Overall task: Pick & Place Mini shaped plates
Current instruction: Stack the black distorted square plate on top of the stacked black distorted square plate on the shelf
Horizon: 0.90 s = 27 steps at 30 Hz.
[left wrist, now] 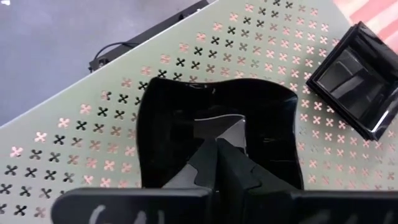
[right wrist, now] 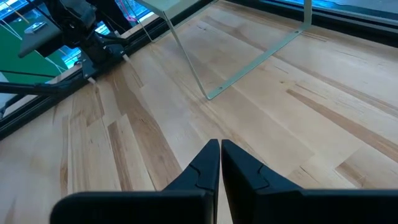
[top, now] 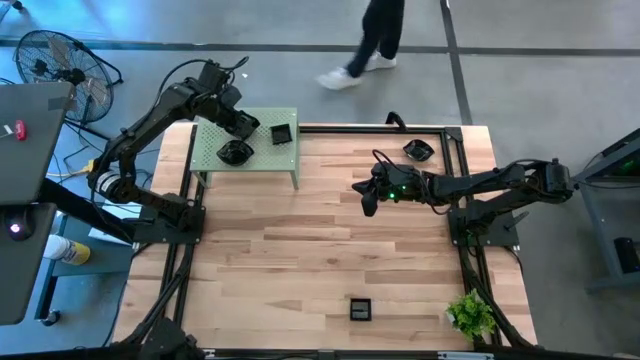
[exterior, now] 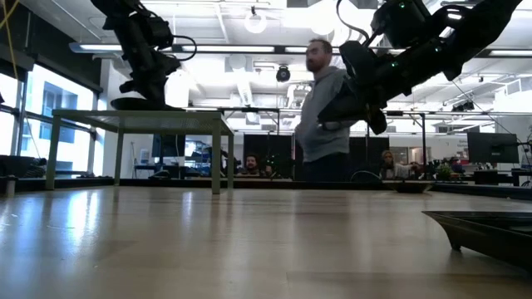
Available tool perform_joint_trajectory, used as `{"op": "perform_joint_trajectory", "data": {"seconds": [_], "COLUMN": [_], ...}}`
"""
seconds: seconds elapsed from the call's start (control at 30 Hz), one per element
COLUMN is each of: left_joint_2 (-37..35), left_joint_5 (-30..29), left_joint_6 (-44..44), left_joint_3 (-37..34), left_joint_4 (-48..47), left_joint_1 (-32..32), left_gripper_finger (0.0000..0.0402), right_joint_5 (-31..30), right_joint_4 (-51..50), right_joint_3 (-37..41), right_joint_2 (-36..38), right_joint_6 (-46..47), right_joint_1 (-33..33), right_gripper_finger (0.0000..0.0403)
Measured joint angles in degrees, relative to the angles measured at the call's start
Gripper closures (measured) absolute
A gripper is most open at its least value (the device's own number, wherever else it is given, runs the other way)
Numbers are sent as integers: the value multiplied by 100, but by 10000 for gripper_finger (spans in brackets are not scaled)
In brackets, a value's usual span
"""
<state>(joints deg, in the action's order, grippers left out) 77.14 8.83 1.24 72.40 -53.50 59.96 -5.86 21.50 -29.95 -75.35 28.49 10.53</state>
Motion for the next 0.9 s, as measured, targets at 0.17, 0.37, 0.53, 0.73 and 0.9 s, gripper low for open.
{"op": "perform_joint_trajectory", "data": {"seconds": [0.17,0.37,0.53,0.73,0.9], "left_joint_2": [0,106,292,339,339], "left_joint_5": [-147,-103,-88,-581,-975], "left_joint_6": [23,19,17,-1,-1], "left_joint_3": [0,0,0,0,0], "left_joint_4": [-1,1,114,303,344], "left_joint_1": [0,0,0,0,4], "left_gripper_finger": [401,401,401,401,401], "right_joint_5": [1,-1,-1,0,1], "right_joint_4": [0,0,2,4,4], "right_joint_3": [0,0,0,0,0], "right_joint_2": [0,0,0,0,0], "right_joint_6": [0,0,1,2,2], "right_joint_1": [-1,-1,0,0,1], "right_gripper_finger": [391,391,391,391,391]}}
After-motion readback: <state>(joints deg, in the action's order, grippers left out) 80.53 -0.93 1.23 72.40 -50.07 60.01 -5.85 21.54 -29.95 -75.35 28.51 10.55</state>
